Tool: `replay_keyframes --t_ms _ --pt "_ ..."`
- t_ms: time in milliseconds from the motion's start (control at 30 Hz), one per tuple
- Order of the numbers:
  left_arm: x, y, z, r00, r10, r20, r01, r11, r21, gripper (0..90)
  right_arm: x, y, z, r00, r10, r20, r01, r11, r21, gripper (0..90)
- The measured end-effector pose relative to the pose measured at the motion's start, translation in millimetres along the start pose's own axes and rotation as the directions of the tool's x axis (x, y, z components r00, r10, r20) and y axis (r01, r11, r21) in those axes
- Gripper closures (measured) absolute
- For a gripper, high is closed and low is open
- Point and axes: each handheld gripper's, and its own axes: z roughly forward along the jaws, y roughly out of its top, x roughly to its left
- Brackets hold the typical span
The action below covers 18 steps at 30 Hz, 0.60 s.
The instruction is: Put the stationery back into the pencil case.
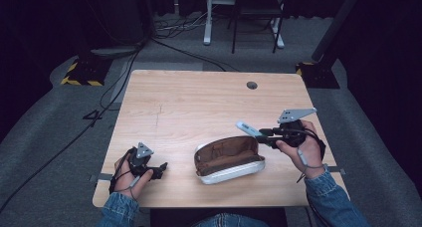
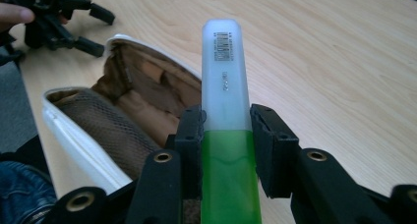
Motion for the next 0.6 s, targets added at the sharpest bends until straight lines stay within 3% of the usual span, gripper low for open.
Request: replay_keyframes --t_ms 333,600 --pt "0.1 0.0 0.0 1.0000 0.002 -0.001 -0.002 1.0000 0.000 13.8 18.7 4.8 10.8 0.9965 -0.054 -0.064 0.057 0.997 0.043 67.1" --pt "0.0 0.3 0.1 1.0000 0.001 0.000 -0.001 1.0000 0.001 13.7 34.5 8.0 20.1 0.9863 -0.080 -0.145 0.093 0.991 0.092 67.1"
